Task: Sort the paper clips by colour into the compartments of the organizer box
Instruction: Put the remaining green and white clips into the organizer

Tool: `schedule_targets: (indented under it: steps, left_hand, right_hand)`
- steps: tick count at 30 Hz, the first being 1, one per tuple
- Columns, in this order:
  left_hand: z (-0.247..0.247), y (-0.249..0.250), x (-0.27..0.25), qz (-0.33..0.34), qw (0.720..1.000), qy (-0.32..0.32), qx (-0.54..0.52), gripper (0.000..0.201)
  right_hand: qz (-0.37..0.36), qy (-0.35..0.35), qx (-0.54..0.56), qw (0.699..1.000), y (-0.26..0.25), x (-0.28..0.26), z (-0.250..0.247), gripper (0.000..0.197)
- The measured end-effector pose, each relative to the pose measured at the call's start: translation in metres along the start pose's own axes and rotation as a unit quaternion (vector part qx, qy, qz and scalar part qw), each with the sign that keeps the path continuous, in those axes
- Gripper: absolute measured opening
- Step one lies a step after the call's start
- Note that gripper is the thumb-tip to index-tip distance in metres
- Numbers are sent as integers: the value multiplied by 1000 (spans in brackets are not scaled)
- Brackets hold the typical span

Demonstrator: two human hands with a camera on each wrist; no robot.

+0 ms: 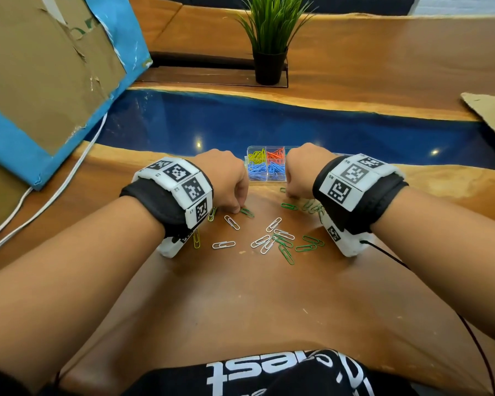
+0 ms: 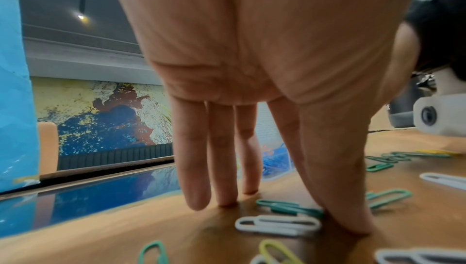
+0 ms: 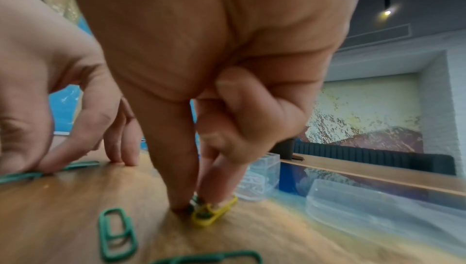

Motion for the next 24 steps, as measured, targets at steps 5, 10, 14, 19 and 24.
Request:
schedule_targets:
  steps: [5, 10, 14, 19, 24]
  left_hand:
    - [0, 3, -1, -15, 1000, 10, 9, 12]
    - [1, 6, -2, -9, 1000, 5, 3, 16]
    - [-3, -3, -4, -28, 996, 17, -79, 20]
    - [-8, -15, -8, -48, 970, 63, -229, 32]
    - [-2, -19, -7, -51, 939, 59, -336, 27]
  right_hand:
    - [-21, -41, -10, 999, -5, 1, 4, 22]
    - [-29, -56, 14, 998, -3, -3, 4, 24]
    - [-13, -17, 184, 983, 8, -13, -2, 19]
    - [10, 2, 435, 900, 25, -21, 0, 23]
    - [21, -29, 535, 844, 27, -24, 11, 25]
Point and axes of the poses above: each hand's wrist, its own x-axis towards the middle knuckle, its own z-axis out of the palm, y = z × x, the point moved 6 cm from there along x, towards the middle knuckle, and after that the axes turned 8 degrees about -z, right-handed, at the moved point
